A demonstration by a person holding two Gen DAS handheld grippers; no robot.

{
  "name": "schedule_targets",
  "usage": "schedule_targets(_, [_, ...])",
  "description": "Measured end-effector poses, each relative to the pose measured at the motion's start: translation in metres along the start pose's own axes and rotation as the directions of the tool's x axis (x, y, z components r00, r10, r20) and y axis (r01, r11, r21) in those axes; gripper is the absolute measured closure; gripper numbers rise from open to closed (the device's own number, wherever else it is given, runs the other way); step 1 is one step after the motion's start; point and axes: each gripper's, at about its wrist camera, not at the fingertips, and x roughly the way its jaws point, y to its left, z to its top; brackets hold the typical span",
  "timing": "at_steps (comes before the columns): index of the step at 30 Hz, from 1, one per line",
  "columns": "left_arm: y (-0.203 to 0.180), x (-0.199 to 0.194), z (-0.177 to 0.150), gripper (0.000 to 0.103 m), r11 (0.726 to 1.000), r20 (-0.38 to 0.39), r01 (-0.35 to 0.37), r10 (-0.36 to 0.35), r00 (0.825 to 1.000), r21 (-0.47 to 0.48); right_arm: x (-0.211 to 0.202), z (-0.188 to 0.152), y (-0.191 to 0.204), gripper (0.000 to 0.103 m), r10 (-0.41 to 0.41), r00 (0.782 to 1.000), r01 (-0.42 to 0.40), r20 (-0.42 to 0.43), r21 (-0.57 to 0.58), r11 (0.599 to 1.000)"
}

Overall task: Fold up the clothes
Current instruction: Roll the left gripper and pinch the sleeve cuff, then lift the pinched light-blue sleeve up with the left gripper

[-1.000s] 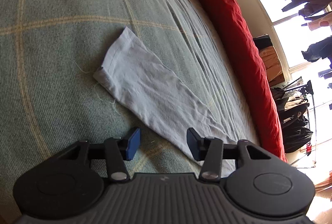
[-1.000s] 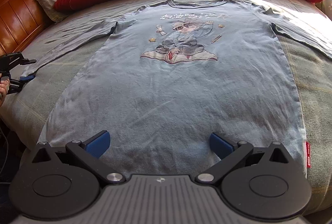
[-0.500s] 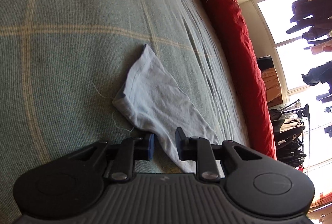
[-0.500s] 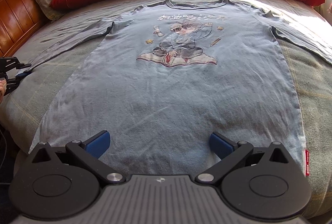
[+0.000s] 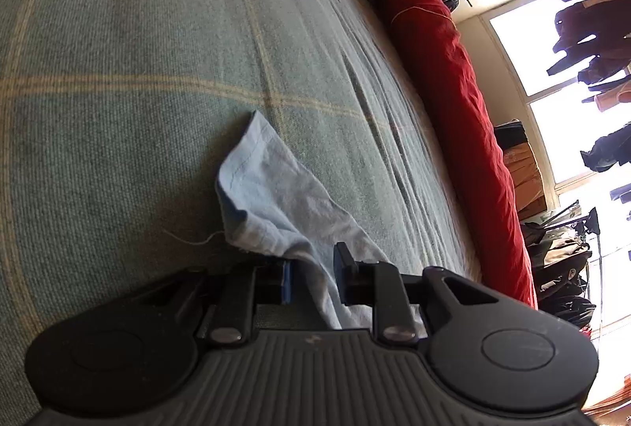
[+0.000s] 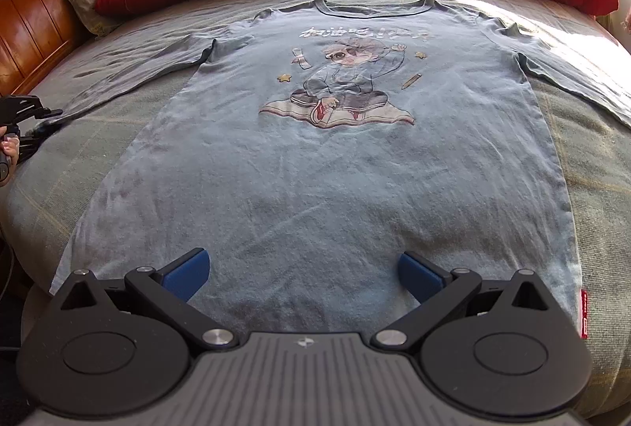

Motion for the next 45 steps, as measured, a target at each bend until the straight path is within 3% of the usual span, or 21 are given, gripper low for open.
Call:
schedule_targets(15, [-0.006, 0.0, -0.002, 0.081, 0.998, 0.026, -0.016, 0.015, 1.0, 0.061, 0.0, -0.003, 0.002, 0.0, -0.011, 1.0, 0.011, 0.002, -0.02, 1.0])
schedule_targets(20, [-0.014, 0.002, 0.0, 0.082, 0.994, 0.025, -0.055, 0.053, 0.998, 0.095, 0.0, 0.0, 0.001, 0.0, -0.004, 1.0, 0.004, -0.007, -0.013, 1.0])
schedule_targets(21, [-0.015, 0.002, -0.001, 0.087, 0.992, 0.027, -0.069, 0.066, 0.997, 0.105, 0.0, -0.001, 0.001, 0.0, -0.004, 1.0, 0.004, -0.006, -0.012, 1.0])
schedule_targets(24, [-0.024, 0.001, -0.005, 0.092, 0.975, 0.04, -0.124, 0.119, 0.992, 0.185, -0.001, -0.001, 0.001, 0.0, -0.004, 1.0, 0.004, -0.005, -0.016, 1.0])
schedule_targets(30, [-0.058, 0.0, -0.013, 0.1, 0.901, 0.066, -0.239, 0.231, 0.971, 0.363, -0.003, -0.002, -0.001, 0.0, 0.005, 1.0, -0.005, 0.0, -0.013, 1.0])
schedule_targets(45, [-0.148, -0.026, -0.036, 0.101, 0.818, 0.028, -0.121, 0.127, 0.991, 0.562, -0.024, -0.003, -0.004, 0.0, 0.036, 0.999, -0.035, 0.041, -0.024, 0.999])
